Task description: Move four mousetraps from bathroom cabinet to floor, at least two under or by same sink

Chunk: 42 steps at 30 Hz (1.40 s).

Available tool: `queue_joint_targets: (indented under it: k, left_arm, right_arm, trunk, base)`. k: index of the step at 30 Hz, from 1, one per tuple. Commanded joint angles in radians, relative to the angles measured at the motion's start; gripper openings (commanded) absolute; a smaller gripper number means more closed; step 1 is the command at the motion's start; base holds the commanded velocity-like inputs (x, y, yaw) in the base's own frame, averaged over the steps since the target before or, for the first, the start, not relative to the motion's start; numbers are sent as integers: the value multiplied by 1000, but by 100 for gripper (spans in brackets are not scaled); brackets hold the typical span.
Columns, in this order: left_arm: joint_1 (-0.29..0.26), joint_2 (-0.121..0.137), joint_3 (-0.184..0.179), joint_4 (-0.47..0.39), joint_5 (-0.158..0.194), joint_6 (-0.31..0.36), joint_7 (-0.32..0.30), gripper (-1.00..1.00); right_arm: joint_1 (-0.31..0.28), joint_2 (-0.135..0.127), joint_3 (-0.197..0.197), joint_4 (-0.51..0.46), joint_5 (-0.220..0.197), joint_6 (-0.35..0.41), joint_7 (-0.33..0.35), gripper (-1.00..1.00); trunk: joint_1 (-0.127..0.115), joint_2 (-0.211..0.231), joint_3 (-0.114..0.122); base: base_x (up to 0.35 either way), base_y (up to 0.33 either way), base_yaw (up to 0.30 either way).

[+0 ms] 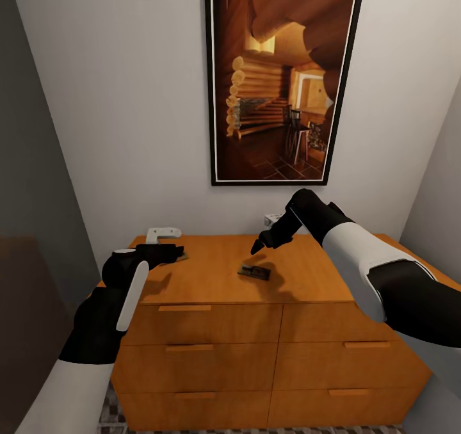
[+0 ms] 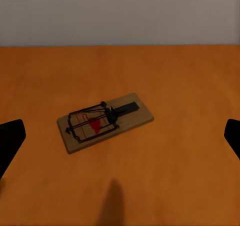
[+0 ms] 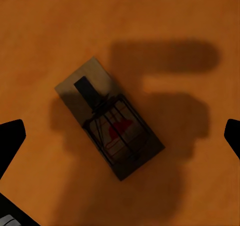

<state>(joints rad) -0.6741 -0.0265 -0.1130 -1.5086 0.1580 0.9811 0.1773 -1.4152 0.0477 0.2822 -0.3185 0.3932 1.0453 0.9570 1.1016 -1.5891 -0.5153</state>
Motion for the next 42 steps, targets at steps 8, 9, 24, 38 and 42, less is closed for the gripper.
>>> queue_joint_targets:
  k: [8, 9, 24, 38, 42]
  left_arm:
    - [-1, 0, -1, -1, 11, 3, 10, 100]
    - [-1, 0, -1, -1, 11, 3, 10, 100]
    - [-1, 0, -1, -1, 11, 2, 10, 100]
    - [-1, 0, -1, -1, 10, 3, 10, 100]
    - [-1, 0, -1, -1, 10, 3, 10, 100]
  right_arm:
    - [-1, 2, 2, -1, 10, 2, 8, 100]
    - [-1, 2, 2, -1, 10, 2, 8, 100]
    - [-1, 12, -1, 2, 9, 2, 3, 100]
    - [-1, 15, -3, 33, 3, -49, -1, 100]
    - [-1, 15, -3, 39, 3, -55, -1, 100]
  trunk:
    - [0, -1, -1]
    - [0, -1, -1]
    - [0, -1, -1]
    - [0, -1, -1]
    - [0, -1, -1]
  base:
    - [83, 0, 0]
    - [84, 0, 0]
    - [20, 0, 0]
    - [0, 0, 0]
    - [0, 0, 0]
